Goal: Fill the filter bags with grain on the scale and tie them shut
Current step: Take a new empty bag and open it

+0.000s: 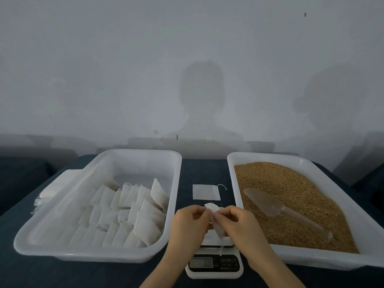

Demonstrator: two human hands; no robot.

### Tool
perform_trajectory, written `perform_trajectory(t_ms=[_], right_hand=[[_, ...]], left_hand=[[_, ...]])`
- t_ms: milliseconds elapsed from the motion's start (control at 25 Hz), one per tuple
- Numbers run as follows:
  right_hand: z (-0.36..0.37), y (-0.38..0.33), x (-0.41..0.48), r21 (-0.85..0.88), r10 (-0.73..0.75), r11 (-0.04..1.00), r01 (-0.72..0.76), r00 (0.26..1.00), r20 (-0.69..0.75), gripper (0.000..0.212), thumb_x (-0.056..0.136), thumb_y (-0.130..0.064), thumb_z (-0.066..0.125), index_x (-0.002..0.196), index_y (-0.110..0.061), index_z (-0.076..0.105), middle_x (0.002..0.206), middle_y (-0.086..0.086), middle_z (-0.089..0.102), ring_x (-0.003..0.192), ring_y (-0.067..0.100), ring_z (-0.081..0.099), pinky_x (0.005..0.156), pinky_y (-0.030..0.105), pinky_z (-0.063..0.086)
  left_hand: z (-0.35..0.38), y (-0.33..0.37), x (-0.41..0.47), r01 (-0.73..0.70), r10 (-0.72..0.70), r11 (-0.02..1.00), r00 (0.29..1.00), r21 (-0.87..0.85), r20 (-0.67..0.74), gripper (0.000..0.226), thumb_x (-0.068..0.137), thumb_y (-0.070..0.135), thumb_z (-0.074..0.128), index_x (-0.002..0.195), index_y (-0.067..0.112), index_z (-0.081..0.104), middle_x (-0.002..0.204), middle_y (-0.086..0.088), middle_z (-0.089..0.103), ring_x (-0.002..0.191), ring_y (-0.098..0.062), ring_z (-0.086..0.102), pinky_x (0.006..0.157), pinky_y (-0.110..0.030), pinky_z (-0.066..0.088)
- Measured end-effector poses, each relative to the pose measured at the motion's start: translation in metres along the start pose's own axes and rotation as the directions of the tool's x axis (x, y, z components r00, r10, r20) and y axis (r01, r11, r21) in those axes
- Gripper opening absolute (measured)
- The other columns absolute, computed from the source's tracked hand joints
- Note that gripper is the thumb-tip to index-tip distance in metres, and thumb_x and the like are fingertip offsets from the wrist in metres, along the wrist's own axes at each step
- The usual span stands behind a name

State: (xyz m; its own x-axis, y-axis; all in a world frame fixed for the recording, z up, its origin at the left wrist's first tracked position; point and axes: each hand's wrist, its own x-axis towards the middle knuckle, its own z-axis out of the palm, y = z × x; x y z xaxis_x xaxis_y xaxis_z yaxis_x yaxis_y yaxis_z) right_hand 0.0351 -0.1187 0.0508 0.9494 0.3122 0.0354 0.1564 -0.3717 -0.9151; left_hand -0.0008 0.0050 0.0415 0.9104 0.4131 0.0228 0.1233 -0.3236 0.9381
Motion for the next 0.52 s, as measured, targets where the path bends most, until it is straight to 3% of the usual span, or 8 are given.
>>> perform_trajectory(t_ms=[80, 160, 240, 320, 360, 440, 520], right_hand=[[-0.002, 0.001, 0.001, -0.043, -0.044, 0.998, 0.041, 0.997, -0.056, 0.008, 0.086, -0.029, 0.064, 0.080, -0.025, 0.067, 0.072, -0.008, 0.067, 0.071, 0.002, 0.063, 0.068, 0.020, 0.053], [-0.003, 0.002, 0.001, -0.260, -0.221, 0.949, 0.181, 0.966, -0.134, 0.007, 0.088, -0.021, 0.063, 0.081, -0.022, 0.063, 0.070, -0.010, 0.062, 0.066, 0.002, 0.059, 0.061, 0.014, 0.046], [-0.002, 0.002, -0.001, -0.528, -0.428, 0.780, 0.336, 0.902, -0.058, 0.011, 0.085, -0.011, 0.065, 0.084, -0.020, 0.060, 0.074, -0.007, 0.059, 0.062, 0.003, 0.053, 0.053, 0.011, 0.036], [-0.001, 0.006, -0.001, -0.687, -0.507, 0.591, 0.422, 0.857, 0.090, 0.023, 0.070, -0.002, 0.076, 0.086, -0.016, 0.067, 0.082, -0.003, 0.060, 0.064, 0.005, 0.052, 0.053, 0.009, 0.032], [0.001, 0.007, 0.001, -0.692, -0.501, 0.575, 0.437, 0.857, 0.125, 0.026, 0.072, -0.003, 0.074, 0.094, -0.017, 0.069, 0.089, -0.004, 0.059, 0.071, 0.003, 0.051, 0.057, 0.008, 0.032], [0.002, 0.011, 0.004, -0.610, -0.435, 0.682, 0.404, 0.894, 0.105, 0.029, 0.090, -0.009, 0.056, 0.116, -0.020, 0.064, 0.104, -0.006, 0.054, 0.085, 0.000, 0.044, 0.067, 0.005, 0.031], [-0.001, 0.010, 0.009, -0.535, -0.375, 0.772, 0.343, 0.926, 0.052, 0.022, 0.094, -0.014, 0.052, 0.107, -0.018, 0.069, 0.101, -0.004, 0.058, 0.084, 0.002, 0.049, 0.068, 0.005, 0.034]], left_hand=[[-0.002, 0.003, 0.001, -0.003, 0.007, 0.993, 1.000, 0.121, -0.029, 0.014, 0.093, 0.026, 0.060, 0.080, 0.033, 0.063, 0.072, 0.011, 0.069, 0.069, -0.002, 0.066, 0.059, -0.006, 0.048], [-0.001, 0.006, 0.002, -0.001, 0.010, 0.972, 0.999, 0.234, -0.039, 0.013, 0.092, 0.026, 0.061, 0.081, 0.033, 0.059, 0.071, 0.011, 0.066, 0.066, -0.001, 0.062, 0.049, -0.002, 0.040], [0.001, 0.007, 0.003, -0.010, 0.021, 0.961, 0.999, 0.277, -0.035, 0.005, 0.091, 0.026, 0.061, 0.090, 0.030, 0.062, 0.078, 0.011, 0.067, 0.069, -0.001, 0.060, 0.048, -0.003, 0.037], [0.002, 0.007, 0.003, -0.057, 0.076, 0.950, 0.996, 0.307, -0.048, 0.011, 0.091, 0.026, 0.061, 0.101, 0.024, 0.064, 0.085, 0.011, 0.065, 0.072, -0.002, 0.058, 0.053, -0.004, 0.037], [0.003, 0.006, 0.002, -0.086, 0.107, 0.946, 0.993, 0.313, -0.052, 0.013, 0.091, 0.025, 0.061, 0.104, 0.023, 0.063, 0.084, 0.012, 0.063, 0.071, -0.001, 0.056, 0.054, -0.004, 0.037], [0.006, 0.006, 0.000, -0.145, 0.166, 0.937, 0.985, 0.317, -0.040, 0.015, 0.092, 0.024, 0.060, 0.107, 0.022, 0.061, 0.079, 0.015, 0.056, 0.067, 0.001, 0.053, 0.055, -0.003, 0.038], [0.009, 0.005, -0.003, -0.215, 0.231, 0.914, 0.973, 0.343, -0.007, 0.017, 0.093, 0.024, 0.059, 0.110, 0.023, 0.060, 0.080, 0.017, 0.053, 0.066, 0.003, 0.052, 0.060, -0.001, 0.039]])
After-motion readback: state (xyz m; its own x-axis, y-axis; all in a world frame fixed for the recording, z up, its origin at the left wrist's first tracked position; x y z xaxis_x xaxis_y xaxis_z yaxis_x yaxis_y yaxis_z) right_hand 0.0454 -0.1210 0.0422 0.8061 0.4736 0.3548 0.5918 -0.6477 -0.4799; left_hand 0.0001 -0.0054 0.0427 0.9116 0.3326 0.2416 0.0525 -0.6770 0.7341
